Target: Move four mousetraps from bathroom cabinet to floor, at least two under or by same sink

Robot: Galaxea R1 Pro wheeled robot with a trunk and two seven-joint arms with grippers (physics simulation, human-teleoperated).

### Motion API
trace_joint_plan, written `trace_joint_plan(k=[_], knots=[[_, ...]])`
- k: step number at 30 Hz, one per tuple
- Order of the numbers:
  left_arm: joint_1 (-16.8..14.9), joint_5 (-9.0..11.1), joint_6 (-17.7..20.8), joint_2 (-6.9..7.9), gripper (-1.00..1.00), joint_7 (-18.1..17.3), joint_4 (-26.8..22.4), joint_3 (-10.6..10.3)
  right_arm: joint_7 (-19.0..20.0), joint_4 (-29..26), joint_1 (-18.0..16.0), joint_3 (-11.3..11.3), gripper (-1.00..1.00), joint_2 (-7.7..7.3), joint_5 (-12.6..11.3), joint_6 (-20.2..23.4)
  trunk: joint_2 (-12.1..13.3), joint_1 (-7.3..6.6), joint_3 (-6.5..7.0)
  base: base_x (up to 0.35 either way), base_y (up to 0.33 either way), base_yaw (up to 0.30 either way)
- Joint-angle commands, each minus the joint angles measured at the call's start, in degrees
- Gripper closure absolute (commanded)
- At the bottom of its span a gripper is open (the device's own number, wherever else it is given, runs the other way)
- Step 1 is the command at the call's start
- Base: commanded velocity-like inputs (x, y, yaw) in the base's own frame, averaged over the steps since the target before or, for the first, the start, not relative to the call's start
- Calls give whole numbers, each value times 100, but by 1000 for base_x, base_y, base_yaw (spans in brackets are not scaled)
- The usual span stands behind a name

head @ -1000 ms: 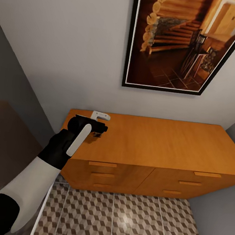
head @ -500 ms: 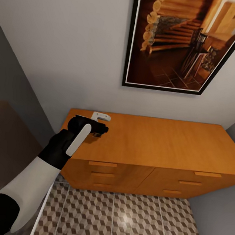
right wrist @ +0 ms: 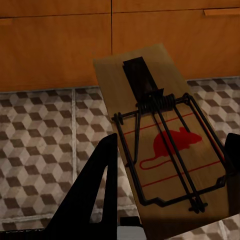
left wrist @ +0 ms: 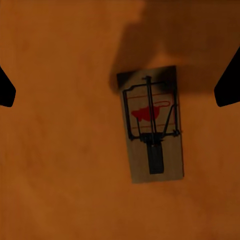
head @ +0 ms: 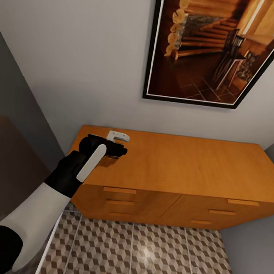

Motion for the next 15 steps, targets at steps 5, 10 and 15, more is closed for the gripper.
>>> trace_joint_plan(k=[5,10,15], knots=[[-5,60,15,7,-100,61,-31,-5,-46,3,-3,52,100,1,-19,-13,-10,3,-32,0,0,0],[-5,60,15,16,-100,62,-51,-5,-46,3,-3,52,100,1,-18,-13,-10,3,-56,0,0,0],[-5,60,15,18,-100,62,-58,-1,-46,3,-3,52,100,2,-19,-13,-10,3,-80,0,0,0]])
